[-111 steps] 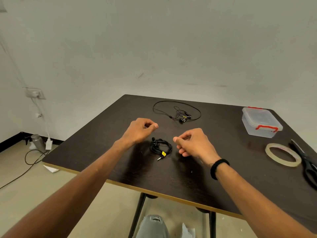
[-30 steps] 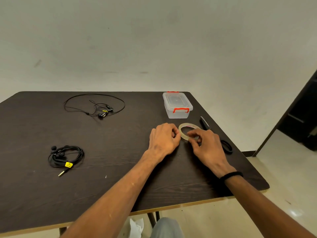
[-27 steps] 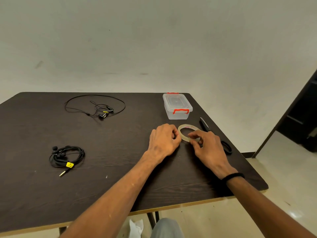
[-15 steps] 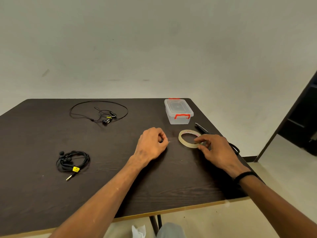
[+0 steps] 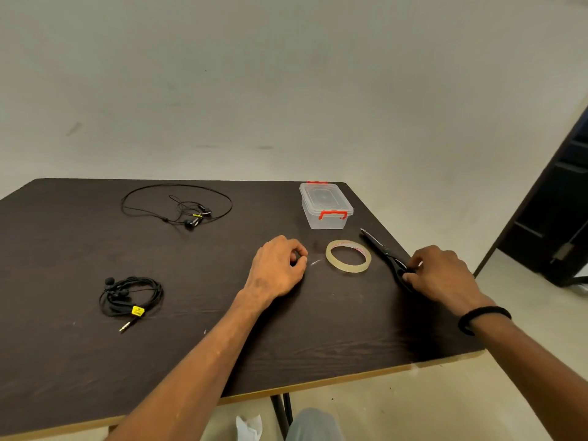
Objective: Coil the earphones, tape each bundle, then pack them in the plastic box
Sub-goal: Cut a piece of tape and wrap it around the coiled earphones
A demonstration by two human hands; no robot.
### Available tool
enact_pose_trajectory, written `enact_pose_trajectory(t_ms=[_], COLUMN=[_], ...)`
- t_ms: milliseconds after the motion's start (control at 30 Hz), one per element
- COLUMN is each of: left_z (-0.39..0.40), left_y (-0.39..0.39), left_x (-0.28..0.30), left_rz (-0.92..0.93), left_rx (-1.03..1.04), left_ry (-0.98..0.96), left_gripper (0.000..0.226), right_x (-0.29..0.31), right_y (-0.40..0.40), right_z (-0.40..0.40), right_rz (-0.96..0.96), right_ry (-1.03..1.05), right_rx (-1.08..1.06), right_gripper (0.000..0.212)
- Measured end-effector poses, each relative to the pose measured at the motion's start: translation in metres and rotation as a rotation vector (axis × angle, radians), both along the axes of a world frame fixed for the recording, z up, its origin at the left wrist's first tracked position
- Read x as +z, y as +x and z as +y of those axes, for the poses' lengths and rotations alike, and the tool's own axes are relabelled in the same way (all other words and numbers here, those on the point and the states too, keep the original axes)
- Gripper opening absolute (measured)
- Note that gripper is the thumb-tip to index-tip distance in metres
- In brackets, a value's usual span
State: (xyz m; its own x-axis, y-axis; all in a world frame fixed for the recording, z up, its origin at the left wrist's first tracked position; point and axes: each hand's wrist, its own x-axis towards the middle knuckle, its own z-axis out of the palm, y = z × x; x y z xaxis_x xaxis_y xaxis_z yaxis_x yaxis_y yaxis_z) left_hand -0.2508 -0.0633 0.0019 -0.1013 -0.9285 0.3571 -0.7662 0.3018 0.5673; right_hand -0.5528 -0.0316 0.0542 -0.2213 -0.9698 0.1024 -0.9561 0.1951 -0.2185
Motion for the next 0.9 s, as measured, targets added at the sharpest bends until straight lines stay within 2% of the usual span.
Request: enact_pose_trajectory(t_ms=[167,300,367,433,533,600,733,900], left_z=[0.003,0.002,0.002,0.001,0.001,0.002,0.004,0.004], left_y=[0.001,0.002,0.001,0.001,0.000,0.000,0.000,-0.001], left_x=[0.000,0.001,0.001,0.002,0.001,0.002,0.002,0.000], left_rz=[-0.003,-0.015,-0.022,-0.028,-0.027,-0.018,-0.002,0.008], left_rx=[-0.014,-0.022,-0.030,-0.039,-0.041,-0.037,-0.022,-0.019], left_ry=[-0.003,0.008,0.014,0.008,0.005,0.006,-0.021,-0.061], left_gripper=[0.012,0.013,0.014,0.014,0.015,0.014,0.013,0.013], right_x=[0.009,0.024,0.031,0.035,0.042,0.049,0.056,0.057], right_y=[0.000,-0.012,-0.021,-0.029,-0.029,-0.021,-0.002,0.007], right_z=[0.002,0.004,0.007,0.010,0.020,0.027,0.029,0.014], right_rz=[0.176,-0.001,-0.081,-0.098,-0.197,-0.219,-0.033,0.129], right_ry=[0.118,0.181,0.121,-0.033,-0.211,-0.185,-0.085,-0.115], right_rx=[-0.023,-0.027,-0.044,-0.010,0.159,0.292,0.495,0.643], right_gripper=[0.033,0.037,0.035,0.031,0.034,0.041,0.056,0.057])
